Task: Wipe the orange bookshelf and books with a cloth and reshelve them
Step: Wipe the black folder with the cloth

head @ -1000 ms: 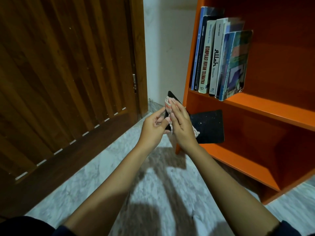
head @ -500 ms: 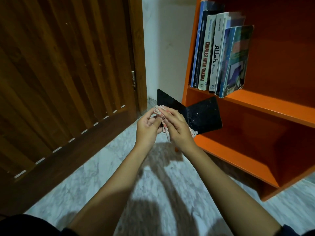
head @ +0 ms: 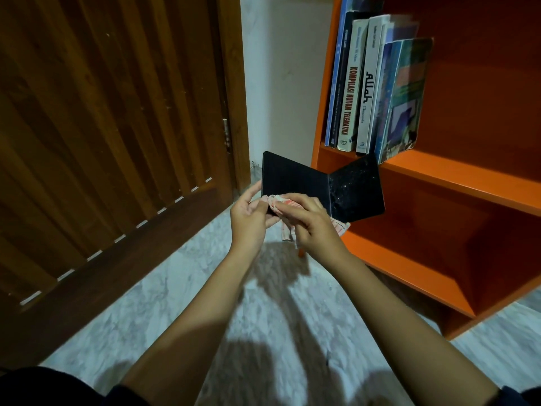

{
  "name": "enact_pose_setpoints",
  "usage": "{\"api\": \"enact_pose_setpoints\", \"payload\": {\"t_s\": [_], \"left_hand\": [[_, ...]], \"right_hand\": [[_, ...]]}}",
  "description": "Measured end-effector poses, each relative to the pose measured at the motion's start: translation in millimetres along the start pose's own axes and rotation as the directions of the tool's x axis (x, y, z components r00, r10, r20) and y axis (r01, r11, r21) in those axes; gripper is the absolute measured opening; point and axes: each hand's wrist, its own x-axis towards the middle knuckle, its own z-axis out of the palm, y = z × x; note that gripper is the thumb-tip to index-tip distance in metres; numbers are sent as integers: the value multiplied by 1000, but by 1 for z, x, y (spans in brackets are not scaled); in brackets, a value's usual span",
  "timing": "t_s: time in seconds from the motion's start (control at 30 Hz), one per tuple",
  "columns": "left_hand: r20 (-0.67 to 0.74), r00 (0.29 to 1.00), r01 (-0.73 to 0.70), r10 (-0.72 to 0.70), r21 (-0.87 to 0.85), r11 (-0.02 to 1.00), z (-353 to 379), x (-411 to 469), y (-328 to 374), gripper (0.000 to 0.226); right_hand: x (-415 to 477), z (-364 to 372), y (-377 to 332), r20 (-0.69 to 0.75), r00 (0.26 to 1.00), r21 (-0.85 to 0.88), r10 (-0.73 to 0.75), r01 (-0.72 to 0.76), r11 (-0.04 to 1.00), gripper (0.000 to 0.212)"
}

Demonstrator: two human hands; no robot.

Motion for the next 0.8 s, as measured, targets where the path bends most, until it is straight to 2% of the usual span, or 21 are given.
{"api": "enact_pose_setpoints", "payload": {"t_s": [0.1, 0.17, 0.23, 0.33, 0.43, 0.5, 0.63, 0.8], "left_hand": [[-43, 999, 7, -5, 57, 998, -4, 4, -2, 37], [-44, 999, -17, 22, 125, 992, -6, 6, -1, 37], [-21, 998, -62, 67, 187, 980, -2, 5, -1, 37], [46, 987, -159, 152, 263, 952, 13, -6, 0, 38], [89, 975, -222, 205, 306, 926, 25, -15, -1, 39], [101, 970, -241, 221, 305, 921, 23, -15, 0, 39], [114, 963, -268, 243, 328, 906, 14, -14, 5, 38], [44, 964, -260, 262, 358, 897, 12, -11, 2, 38]], "right_hand": [[-3, -16, 3, 133, 991, -146, 33, -13, 989, 49], [-4, -26, 6, 154, 982, -194, 111, -80, 978, 48], [-1, -29, 3, -1, 989, -97, 150, -150, 984, 52], [12, -12, -12, -272, 939, 142, 211, -178, 974, 45], [26, 8, -23, -469, 854, 190, 226, -153, 970, 43], [35, 9, -22, -541, 807, 211, 236, -142, 967, 43], [47, -2, -5, -534, 793, 214, 295, -211, 954, 41], [50, -18, 12, -350, 804, 158, 481, -456, 876, 48]]}}
